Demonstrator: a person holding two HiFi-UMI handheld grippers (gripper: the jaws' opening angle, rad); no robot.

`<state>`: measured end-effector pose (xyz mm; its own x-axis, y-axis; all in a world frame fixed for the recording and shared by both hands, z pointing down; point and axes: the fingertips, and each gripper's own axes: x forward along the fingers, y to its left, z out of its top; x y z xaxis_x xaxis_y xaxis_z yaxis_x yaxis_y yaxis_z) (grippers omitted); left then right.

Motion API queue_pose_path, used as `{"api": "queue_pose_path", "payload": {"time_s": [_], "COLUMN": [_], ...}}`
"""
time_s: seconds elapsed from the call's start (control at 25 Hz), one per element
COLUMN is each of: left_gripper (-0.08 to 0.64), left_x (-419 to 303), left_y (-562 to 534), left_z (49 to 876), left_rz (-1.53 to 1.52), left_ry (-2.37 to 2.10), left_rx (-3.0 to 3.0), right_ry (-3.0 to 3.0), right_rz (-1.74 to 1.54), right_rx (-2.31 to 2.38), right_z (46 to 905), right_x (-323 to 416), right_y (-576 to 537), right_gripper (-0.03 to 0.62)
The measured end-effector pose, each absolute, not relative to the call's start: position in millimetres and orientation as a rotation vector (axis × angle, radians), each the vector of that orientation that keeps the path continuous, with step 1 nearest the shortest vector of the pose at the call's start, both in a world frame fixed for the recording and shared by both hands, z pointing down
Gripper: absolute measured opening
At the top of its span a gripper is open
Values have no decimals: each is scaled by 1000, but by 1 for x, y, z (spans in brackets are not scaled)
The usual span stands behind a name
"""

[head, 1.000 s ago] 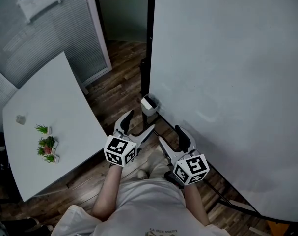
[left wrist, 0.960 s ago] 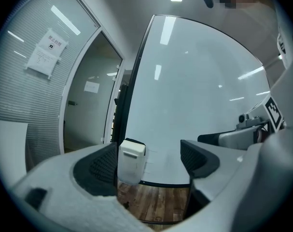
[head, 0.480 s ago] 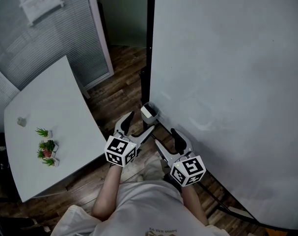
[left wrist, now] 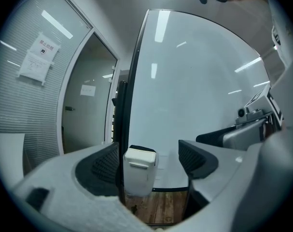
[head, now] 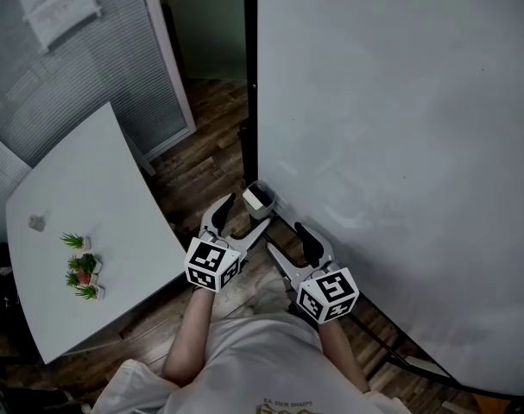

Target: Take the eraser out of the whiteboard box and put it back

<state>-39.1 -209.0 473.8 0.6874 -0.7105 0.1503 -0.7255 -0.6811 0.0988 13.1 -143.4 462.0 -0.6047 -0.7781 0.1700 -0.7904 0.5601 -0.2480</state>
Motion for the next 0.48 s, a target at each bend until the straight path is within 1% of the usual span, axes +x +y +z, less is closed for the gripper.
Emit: {"api": "queue_pose_path", "payload": {"time_s": [0.48], "left_gripper": [354], "left_x": [-37], "left_y": [-220], "left_z": [477], "left_rz": [190], "left_ry": [-1177], "left_rx": [2769], "right_ry": [-2728], "right_rz": [470], "right_rx": [1366], "right_z": [462], "right_x": [13], "right_y": [-150], "right_gripper": [305]}}
